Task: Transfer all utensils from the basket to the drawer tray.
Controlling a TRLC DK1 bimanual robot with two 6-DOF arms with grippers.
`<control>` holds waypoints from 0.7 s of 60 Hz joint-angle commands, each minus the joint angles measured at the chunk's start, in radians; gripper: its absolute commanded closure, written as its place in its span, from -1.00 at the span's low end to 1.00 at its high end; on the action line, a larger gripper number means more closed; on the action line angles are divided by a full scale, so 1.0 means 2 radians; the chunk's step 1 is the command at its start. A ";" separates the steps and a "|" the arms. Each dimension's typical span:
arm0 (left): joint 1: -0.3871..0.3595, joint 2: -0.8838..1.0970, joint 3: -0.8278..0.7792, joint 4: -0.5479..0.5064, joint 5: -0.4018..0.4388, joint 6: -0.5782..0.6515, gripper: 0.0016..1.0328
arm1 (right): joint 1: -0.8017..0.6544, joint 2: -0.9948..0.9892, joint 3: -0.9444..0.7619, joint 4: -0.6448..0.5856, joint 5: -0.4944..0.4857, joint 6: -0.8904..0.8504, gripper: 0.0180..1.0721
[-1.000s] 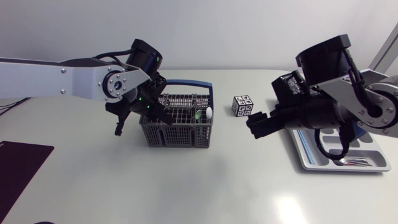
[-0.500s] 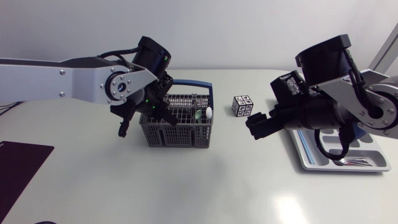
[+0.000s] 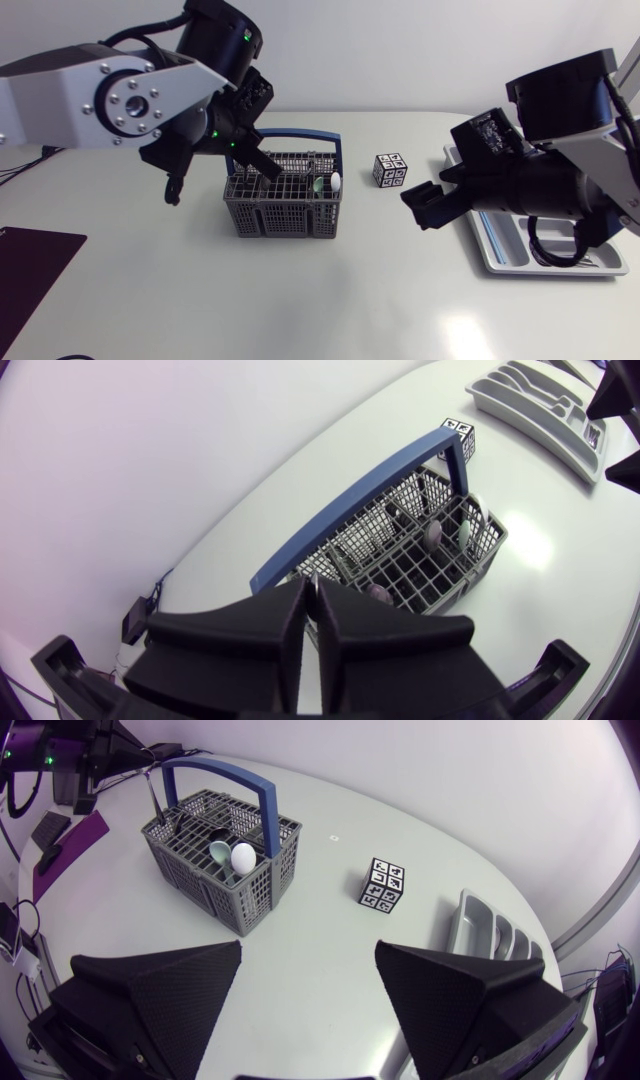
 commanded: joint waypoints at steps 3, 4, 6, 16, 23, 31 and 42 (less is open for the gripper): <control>-0.011 -0.038 0.007 -0.007 -0.013 0.016 0.93 | 0.009 -0.021 -0.017 -0.003 0.006 -0.017 -0.84; -0.013 -0.042 0.007 -0.007 -0.013 0.016 0.93 | 0.009 -0.022 -0.017 -0.003 0.008 -0.018 -0.84; -0.017 -0.050 0.006 -0.007 -0.013 0.015 0.93 | 0.013 -0.025 -0.018 -0.003 0.013 -0.020 -0.84; -0.035 -0.094 0.003 -0.005 -0.013 -0.007 0.93 | 0.022 -0.045 -0.015 -0.013 0.015 -0.021 -0.84; -0.037 -0.120 0.004 -0.012 0.030 -0.037 0.93 | 0.032 -0.054 -0.006 -0.025 0.013 -0.020 -0.84; -0.022 -0.125 0.004 -0.039 0.136 -0.083 0.93 | 0.056 -0.058 -0.002 -0.029 0.011 -0.016 -0.84; 0.003 -0.114 0.003 -0.058 0.265 -0.133 0.92 | 0.081 -0.048 0.002 -0.022 -0.005 -0.007 -0.84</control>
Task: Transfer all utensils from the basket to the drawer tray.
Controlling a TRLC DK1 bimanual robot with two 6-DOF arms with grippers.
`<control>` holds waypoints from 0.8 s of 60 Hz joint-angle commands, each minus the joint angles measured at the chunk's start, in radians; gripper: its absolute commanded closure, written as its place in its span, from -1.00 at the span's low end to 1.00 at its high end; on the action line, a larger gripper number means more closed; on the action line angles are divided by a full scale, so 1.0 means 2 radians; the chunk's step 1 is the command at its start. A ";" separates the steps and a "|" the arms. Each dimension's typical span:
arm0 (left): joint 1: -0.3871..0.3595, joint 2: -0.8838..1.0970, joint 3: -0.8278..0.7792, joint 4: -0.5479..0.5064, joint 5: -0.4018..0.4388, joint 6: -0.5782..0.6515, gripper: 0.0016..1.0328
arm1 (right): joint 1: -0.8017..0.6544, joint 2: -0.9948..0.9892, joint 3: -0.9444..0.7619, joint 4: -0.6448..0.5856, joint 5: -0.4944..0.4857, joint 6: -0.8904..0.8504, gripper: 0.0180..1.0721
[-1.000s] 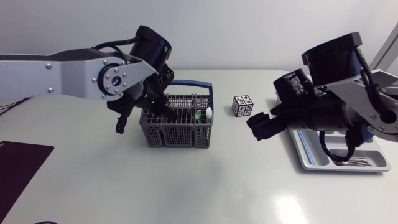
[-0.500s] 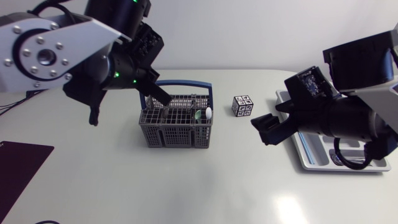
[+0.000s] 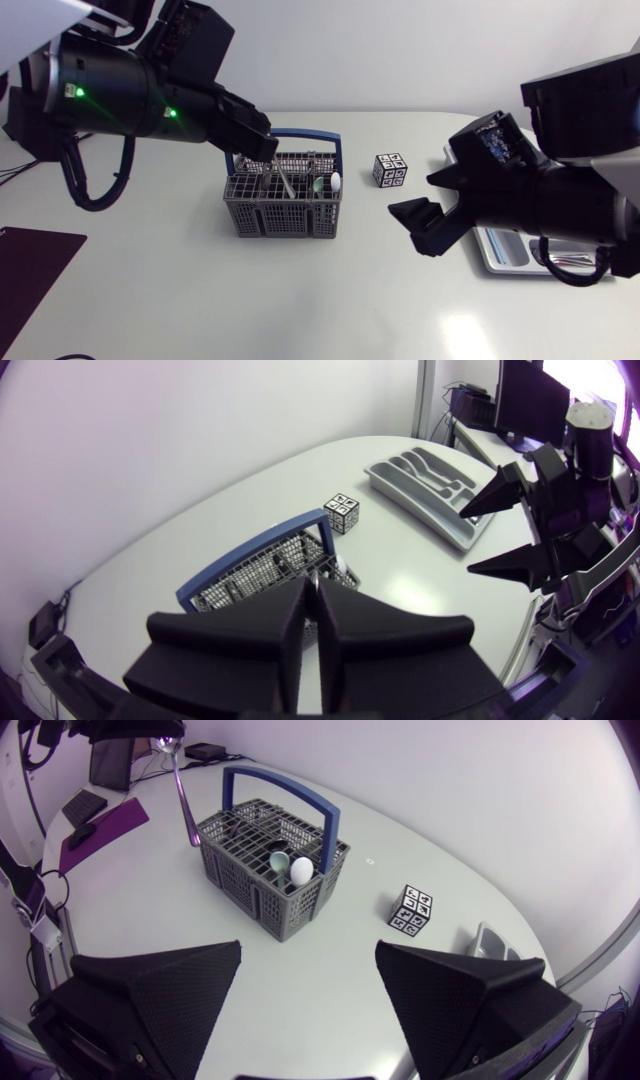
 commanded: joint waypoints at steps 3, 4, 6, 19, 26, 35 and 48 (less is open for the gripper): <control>0.015 0.011 0.002 -0.006 0.057 -0.044 0.92 | 0.011 0.009 0.012 0.000 -0.015 0.009 -0.83; 0.017 0.012 0.002 -0.006 0.063 -0.048 0.92 | 0.012 0.010 0.013 0.000 -0.018 0.009 -0.82; 0.025 0.017 0.000 -0.006 0.092 -0.066 0.91 | 0.014 0.010 0.015 0.000 -0.026 0.010 -0.78; 0.046 0.043 -0.013 0.000 0.174 -0.126 0.91 | 0.031 0.019 0.022 0.010 -0.058 0.021 -0.61; 0.047 0.058 -0.020 0.010 0.198 -0.142 0.91 | 0.038 0.027 0.025 0.015 -0.081 0.021 -0.45; 0.040 0.073 -0.017 0.011 0.220 -0.152 0.91 | 0.053 0.043 0.038 0.017 -0.098 0.021 -0.37; 0.029 0.088 -0.015 0.011 0.242 -0.156 0.91 | 0.070 0.093 0.061 0.036 -0.106 0.016 -0.28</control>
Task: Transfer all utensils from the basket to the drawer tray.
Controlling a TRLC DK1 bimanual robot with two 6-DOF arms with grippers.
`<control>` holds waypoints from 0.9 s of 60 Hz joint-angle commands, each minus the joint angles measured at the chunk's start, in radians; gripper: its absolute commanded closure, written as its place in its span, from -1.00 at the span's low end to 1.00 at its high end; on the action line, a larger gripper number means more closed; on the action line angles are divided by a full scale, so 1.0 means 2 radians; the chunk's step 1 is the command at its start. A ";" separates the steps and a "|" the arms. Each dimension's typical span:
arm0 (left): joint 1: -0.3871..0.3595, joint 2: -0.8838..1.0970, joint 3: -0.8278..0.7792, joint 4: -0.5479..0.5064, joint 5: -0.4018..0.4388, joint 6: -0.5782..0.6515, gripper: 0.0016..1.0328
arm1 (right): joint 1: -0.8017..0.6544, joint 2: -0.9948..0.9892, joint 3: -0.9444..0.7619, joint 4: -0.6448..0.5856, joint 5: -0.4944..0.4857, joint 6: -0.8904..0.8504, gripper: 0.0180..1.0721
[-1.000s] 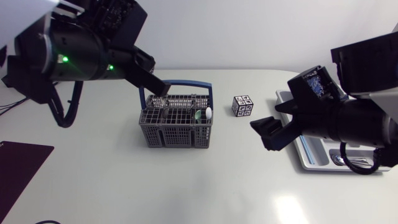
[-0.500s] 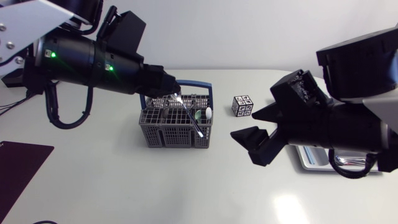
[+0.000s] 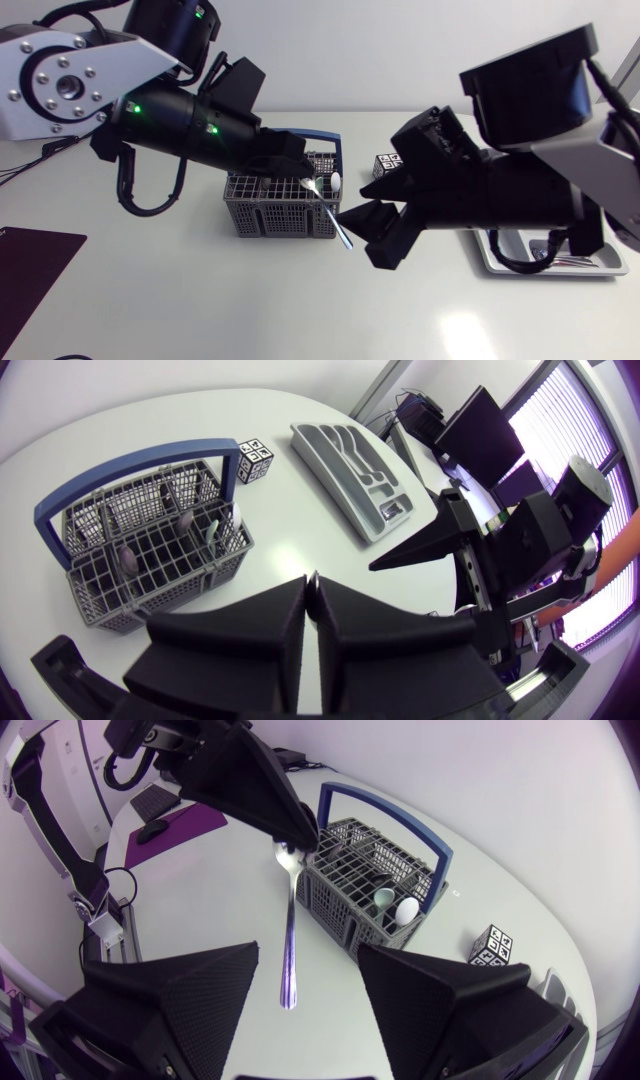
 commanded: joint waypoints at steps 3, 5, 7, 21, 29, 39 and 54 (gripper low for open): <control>-0.005 0.013 -0.006 0.004 0.020 -0.016 0.91 | 0.011 0.035 0.023 0.015 -0.003 0.005 -0.28; -0.005 0.013 -0.006 0.004 0.024 -0.017 0.91 | 0.011 0.043 0.026 0.017 -0.003 0.005 -0.28; -0.005 0.013 -0.006 0.004 0.028 -0.018 0.91 | 0.011 0.051 0.029 0.019 -0.003 0.003 -0.27; -0.009 0.013 -0.007 0.004 0.041 -0.018 0.91 | 0.016 0.071 0.042 0.033 -0.004 -0.001 0.17; -0.010 0.013 -0.007 0.004 0.044 -0.018 0.91 | 0.017 0.075 0.044 0.033 -0.017 -0.003 0.53; -0.010 0.010 -0.009 0.004 0.044 -0.018 0.91 | 0.018 0.078 0.043 0.028 -0.018 -0.003 0.71; -0.010 0.001 -0.011 0.004 0.044 -0.017 0.84 | 0.019 0.081 0.041 0.021 -0.018 -0.010 0.88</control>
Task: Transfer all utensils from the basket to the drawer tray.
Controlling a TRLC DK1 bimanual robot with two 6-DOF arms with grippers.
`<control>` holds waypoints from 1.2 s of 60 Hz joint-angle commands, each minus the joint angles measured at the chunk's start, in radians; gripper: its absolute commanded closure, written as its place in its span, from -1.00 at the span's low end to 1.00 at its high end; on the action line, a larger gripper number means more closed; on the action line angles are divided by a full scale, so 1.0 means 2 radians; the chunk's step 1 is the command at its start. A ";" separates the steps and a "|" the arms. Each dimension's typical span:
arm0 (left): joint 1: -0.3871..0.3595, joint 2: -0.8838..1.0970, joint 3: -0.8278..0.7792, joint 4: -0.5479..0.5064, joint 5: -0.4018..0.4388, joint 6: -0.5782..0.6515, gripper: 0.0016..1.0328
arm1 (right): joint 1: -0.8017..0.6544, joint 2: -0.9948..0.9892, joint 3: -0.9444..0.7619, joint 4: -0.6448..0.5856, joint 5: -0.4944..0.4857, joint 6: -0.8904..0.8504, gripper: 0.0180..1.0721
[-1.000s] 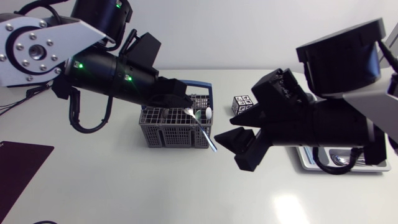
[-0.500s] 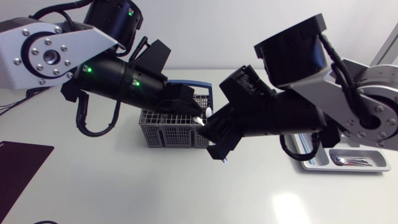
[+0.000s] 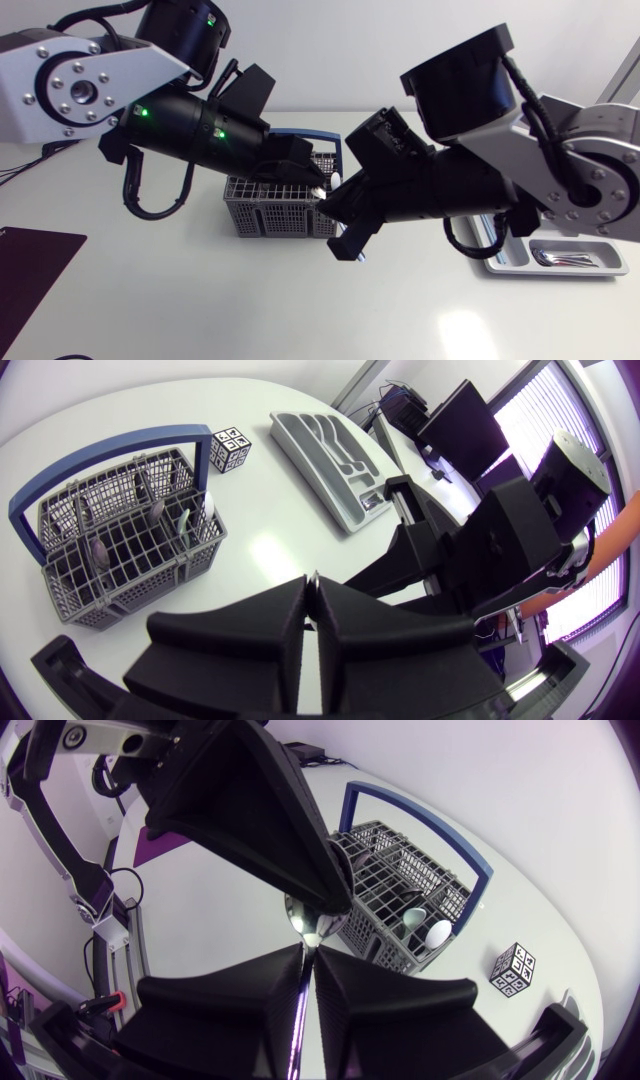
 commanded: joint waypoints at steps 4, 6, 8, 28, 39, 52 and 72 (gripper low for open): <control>-0.003 -0.008 -0.011 0.004 0.008 -0.010 0.76 | 0.003 0.007 0.006 -0.007 -0.001 -0.013 0.88; -0.003 -0.009 -0.011 0.004 0.008 -0.009 0.76 | 0.003 0.006 0.004 -0.009 -0.002 -0.016 0.88; -0.003 -0.011 -0.012 0.004 0.008 -0.009 0.76 | 0.003 0.006 0.003 -0.010 -0.002 -0.017 0.88; 0.016 -0.029 -0.003 0.032 0.008 -0.010 -0.12 | 0.003 -0.007 -0.016 -0.017 -0.026 -0.030 0.88; 0.051 -0.051 0.005 0.066 0.008 -0.017 -0.19 | -0.015 -0.027 -0.036 -0.041 -0.035 -0.067 0.88; 0.091 -0.056 -0.003 0.070 0.007 -0.015 -0.19 | -0.105 -0.062 -0.063 -0.087 -0.083 -0.152 0.88; 0.109 -0.050 -0.039 0.064 -0.045 0.029 -0.19 | -0.296 -0.091 -0.068 -0.210 -0.157 -0.364 0.88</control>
